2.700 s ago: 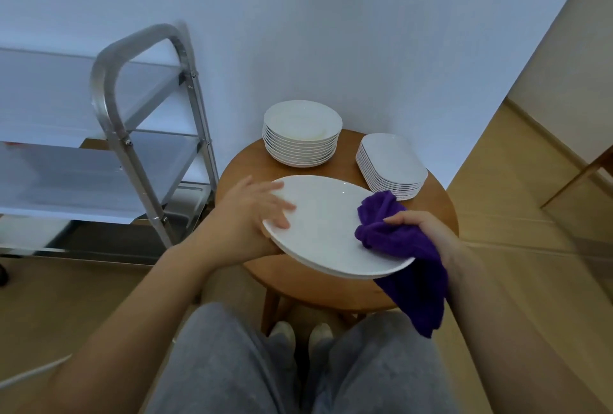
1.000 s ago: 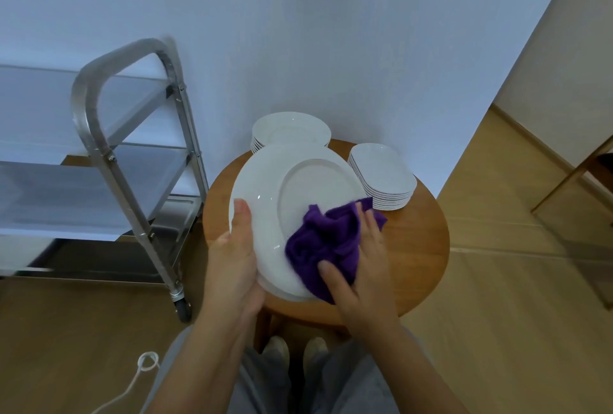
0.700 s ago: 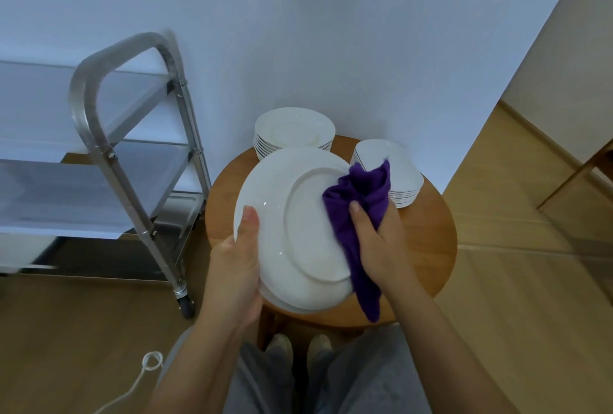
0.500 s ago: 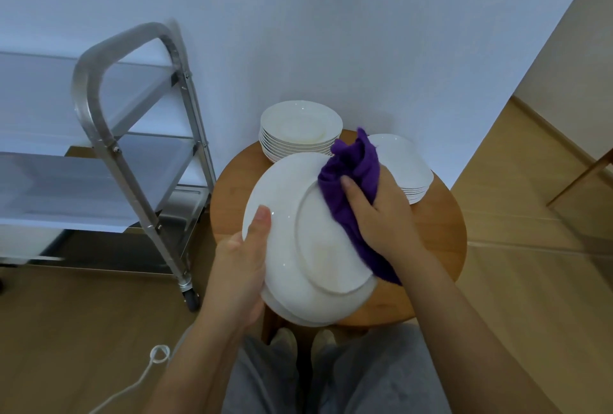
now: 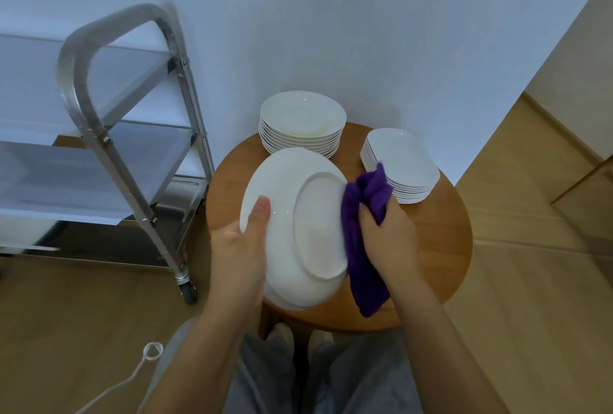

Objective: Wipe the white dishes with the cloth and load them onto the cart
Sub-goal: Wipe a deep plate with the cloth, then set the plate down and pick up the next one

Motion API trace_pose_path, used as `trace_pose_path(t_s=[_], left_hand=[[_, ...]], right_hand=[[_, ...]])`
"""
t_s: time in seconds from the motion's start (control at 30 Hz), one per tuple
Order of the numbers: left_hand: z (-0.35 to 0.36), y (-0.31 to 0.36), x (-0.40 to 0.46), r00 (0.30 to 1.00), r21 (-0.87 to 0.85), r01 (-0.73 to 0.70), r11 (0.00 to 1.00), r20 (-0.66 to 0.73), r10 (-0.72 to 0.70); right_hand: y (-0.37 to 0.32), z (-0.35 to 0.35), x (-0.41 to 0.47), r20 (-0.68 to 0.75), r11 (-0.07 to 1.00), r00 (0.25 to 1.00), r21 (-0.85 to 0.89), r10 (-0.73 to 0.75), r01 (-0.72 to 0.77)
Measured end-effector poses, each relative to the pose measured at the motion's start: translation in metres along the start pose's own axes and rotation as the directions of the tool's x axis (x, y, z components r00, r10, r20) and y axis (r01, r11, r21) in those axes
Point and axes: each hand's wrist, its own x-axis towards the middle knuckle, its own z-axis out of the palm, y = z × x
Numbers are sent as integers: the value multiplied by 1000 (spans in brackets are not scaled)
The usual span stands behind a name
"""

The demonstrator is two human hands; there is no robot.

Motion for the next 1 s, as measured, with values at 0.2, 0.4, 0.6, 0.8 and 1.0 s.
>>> trace_pose_path(t_s=[0.2, 0.4, 0.6, 0.8, 1.0], left_hand=[[17, -5, 21, 968, 416, -245, 876, 53, 246], [18, -36, 51, 704, 738, -653, 173, 507, 497], [17, -55, 72, 642, 688, -726, 0, 678, 358], [20, -92, 77, 503, 532, -834, -147, 842, 196], [14, -124, 82, 538, 526, -842, -116, 835, -117]], right_hand=[[18, 4, -5, 40, 987, 991, 90, 127, -130], [22, 3, 10, -19, 902, 967, 366, 254, -230], [34, 6, 18, -47, 900, 954, 348, 297, -263], [41, 11, 26, -55, 896, 952, 358, 300, -262], [46, 21, 29, -3, 896, 955, 347, 298, -278]])
